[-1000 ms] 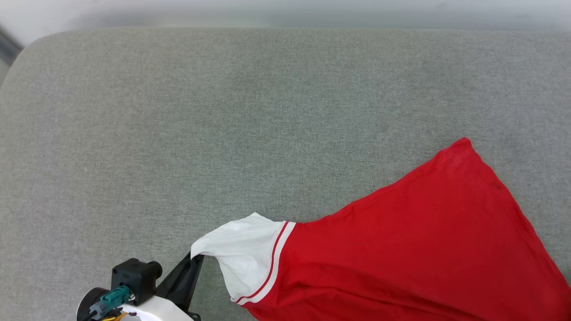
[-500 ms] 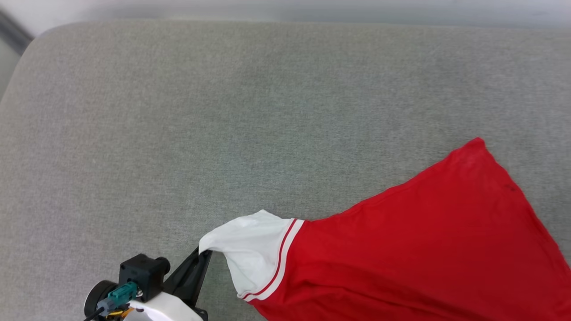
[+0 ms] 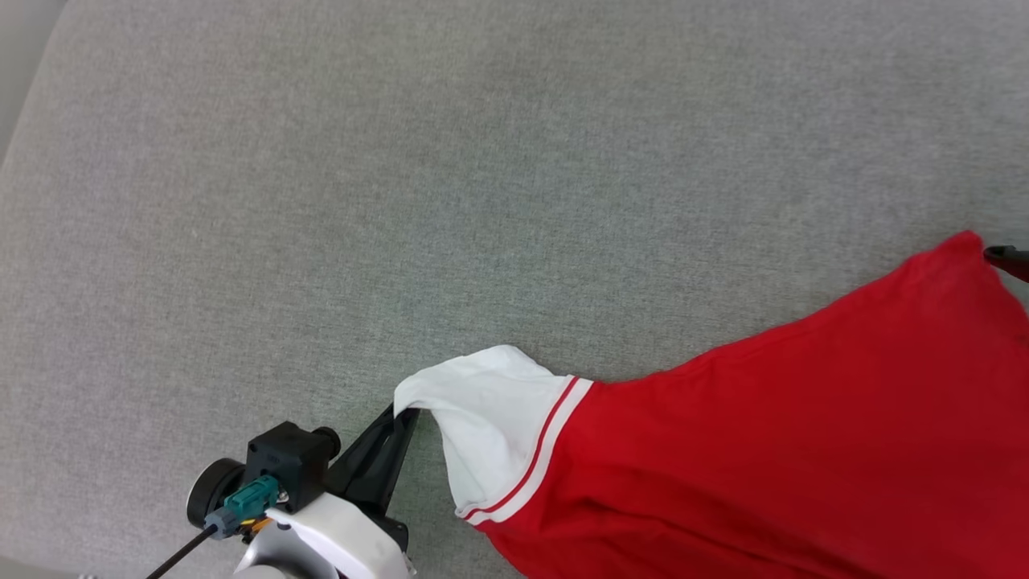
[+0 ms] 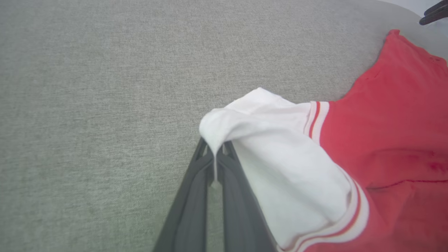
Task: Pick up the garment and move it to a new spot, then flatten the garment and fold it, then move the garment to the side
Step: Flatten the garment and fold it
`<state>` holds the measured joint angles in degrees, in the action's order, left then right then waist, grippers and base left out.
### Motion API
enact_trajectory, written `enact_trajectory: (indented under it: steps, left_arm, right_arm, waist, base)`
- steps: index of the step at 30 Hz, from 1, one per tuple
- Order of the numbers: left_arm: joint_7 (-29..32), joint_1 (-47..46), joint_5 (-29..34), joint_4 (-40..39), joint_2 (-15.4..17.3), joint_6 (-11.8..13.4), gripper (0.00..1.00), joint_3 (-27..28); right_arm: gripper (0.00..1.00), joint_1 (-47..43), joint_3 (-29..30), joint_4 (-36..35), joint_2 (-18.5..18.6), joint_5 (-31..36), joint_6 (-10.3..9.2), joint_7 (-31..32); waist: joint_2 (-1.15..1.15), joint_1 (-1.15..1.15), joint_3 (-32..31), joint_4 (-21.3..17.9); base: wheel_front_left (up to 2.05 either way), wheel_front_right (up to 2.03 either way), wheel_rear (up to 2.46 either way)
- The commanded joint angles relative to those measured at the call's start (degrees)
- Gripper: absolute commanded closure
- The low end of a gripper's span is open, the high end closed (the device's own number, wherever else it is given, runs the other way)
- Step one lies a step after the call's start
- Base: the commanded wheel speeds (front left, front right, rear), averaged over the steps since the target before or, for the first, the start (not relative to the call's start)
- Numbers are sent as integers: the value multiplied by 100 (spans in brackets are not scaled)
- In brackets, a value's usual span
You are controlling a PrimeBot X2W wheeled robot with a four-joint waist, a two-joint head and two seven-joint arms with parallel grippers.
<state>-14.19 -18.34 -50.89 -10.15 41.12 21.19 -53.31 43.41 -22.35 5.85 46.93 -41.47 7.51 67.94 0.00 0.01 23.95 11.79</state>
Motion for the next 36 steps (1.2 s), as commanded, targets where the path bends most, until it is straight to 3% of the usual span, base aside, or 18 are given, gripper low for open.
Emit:
enact_trajectory:
  steps: [1, 4, 12, 13, 14, 21, 29, 36]
  left_arm:
    - [-23, -101, 53, 18, -31, -22, 100, 15]
    - [-37, -166, 98, 44, -99, -48, 100, 25]
    - [-59, -219, 89, 204, -243, -145, 100, 26]
    - [-62, -221, 77, 223, -263, -155, 100, 28]
    - [-64, -220, 64, 246, -275, -174, 100, 37]
    - [-68, -195, 53, 322, -166, -236, 100, 138]
    - [72, -698, 245, 339, 173, -406, 100, 287]
    - [399, -1740, 443, 278, 328, -593, 100, 587]
  right_arm:
    - [0, 169, -65, 180, -120, 71, -4, -44]
    - [0, 251, -236, 567, -311, 119, -4, -116]
    - [0, -210, -1028, 1102, -396, -12, -3, -369]
    - [67, -192, -1076, 1119, -373, -14, -3, -446]
    - [100, -149, -1088, 1133, -370, -66, -3, -533]
    - [100, 381, -1079, 959, -221, -263, -4, -1286]
    - [100, 435, -1110, 459, 143, -610, -4, -2133]
    - [100, 781, -817, 228, 297, -631, -4, -3129]
  waist:
    - [0, -1, 192, 123]
    - [0, -1, 323, 179]
    - [0, -1, 390, 188]
    - [0, -1, 367, 175]
    - [0, -1, 335, 158]
    - [0, -1, -130, -22]
    - [0, -1, -732, -146]
    - [0, -1, -936, -332]
  base:
    - [0, 0, 0]
    - [0, 0, 0]
    - [0, 0, 0]
    - [0, 0, 0]
    - [0, 0, 0]
    - [0, 0, 0]
    - [0, 0, 0]
    - [0, 0, 0]
